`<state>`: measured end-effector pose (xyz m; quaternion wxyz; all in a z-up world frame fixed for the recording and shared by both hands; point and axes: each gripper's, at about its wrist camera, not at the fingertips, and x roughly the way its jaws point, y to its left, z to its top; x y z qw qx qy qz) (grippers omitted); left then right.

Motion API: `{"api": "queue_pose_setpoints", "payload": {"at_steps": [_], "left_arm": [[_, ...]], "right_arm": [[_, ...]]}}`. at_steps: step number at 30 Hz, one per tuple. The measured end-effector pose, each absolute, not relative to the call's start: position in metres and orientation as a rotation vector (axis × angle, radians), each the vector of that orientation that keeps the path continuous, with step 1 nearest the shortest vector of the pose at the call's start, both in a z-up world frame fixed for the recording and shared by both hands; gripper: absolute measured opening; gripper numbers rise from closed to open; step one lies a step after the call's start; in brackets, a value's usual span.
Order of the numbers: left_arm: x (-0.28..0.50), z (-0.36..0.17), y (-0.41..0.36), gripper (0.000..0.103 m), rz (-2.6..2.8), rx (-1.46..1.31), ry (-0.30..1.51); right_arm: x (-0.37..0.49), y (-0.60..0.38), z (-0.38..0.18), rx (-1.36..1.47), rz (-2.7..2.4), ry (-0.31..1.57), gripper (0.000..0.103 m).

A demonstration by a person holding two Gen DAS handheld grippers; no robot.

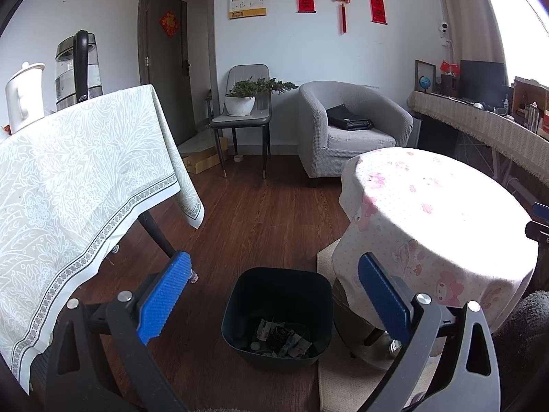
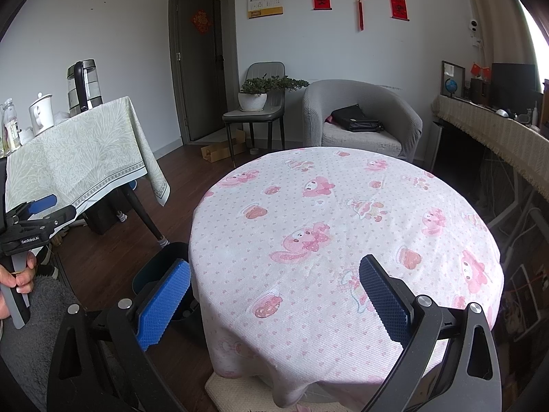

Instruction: Collect trash

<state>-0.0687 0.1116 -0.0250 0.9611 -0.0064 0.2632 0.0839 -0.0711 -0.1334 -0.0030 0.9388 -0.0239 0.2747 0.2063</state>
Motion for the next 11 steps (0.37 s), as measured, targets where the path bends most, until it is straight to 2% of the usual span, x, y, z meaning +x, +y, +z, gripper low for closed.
{"api": "queue_pose_setpoints", "payload": {"at_steps": [11], "left_arm": [[-0.0663,-0.0266,0.1114,0.100,0.169,-0.018,0.546]], "right_arm": [[-0.0708,-0.1343,-0.0061,-0.056,0.419,0.561,0.100]]}}
